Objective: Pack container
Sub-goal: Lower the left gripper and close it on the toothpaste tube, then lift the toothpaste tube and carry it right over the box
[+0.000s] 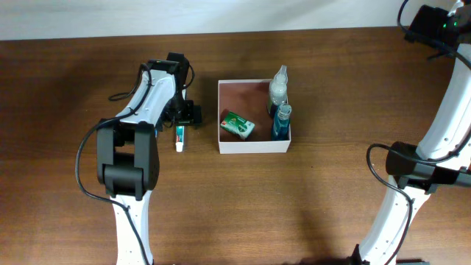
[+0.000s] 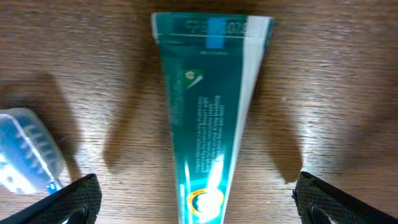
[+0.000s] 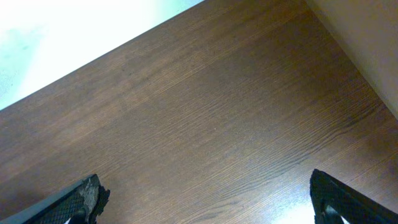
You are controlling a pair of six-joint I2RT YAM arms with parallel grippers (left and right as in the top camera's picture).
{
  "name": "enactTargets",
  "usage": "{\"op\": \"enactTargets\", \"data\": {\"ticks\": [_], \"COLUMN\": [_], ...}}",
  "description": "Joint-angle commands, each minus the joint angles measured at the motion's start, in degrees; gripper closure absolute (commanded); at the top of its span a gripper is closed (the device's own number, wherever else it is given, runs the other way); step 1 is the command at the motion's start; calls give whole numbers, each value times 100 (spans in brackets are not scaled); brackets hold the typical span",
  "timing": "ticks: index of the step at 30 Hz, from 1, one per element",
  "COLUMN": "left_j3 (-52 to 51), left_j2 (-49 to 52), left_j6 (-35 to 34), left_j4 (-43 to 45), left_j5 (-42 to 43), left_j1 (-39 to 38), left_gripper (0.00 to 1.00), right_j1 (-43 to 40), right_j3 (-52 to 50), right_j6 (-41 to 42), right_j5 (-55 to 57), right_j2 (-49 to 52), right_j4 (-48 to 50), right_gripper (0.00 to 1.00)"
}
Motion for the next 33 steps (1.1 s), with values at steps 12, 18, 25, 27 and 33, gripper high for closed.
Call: {"op": "enactTargets", "data": {"ticks": [12, 18, 25, 27, 33], "left_j3": [-109, -142, -151, -151, -151], "left_j2": [59, 61, 59, 59, 59], "left_j6": [-55, -55, -52, -52, -55], "left_j4": [205, 203, 157, 133, 26], "left_j5": [219, 219, 219, 219, 219], "left_j1": [-39, -74, -92, -92, -92], "left_gripper": [1, 15, 41, 51, 75], "right_j1": [20, 20, 20, 22, 22], "right_j3": [-17, -17, -17, -17, -17], "right_j6": [0, 0, 0, 0, 0], "right_j5": [68, 68, 68, 68, 68], "right_j2": [31, 31, 31, 31, 31], "right_j4": [-35, -35, -35, -35, -35], "right_gripper": [2, 2, 2, 2, 2]}}
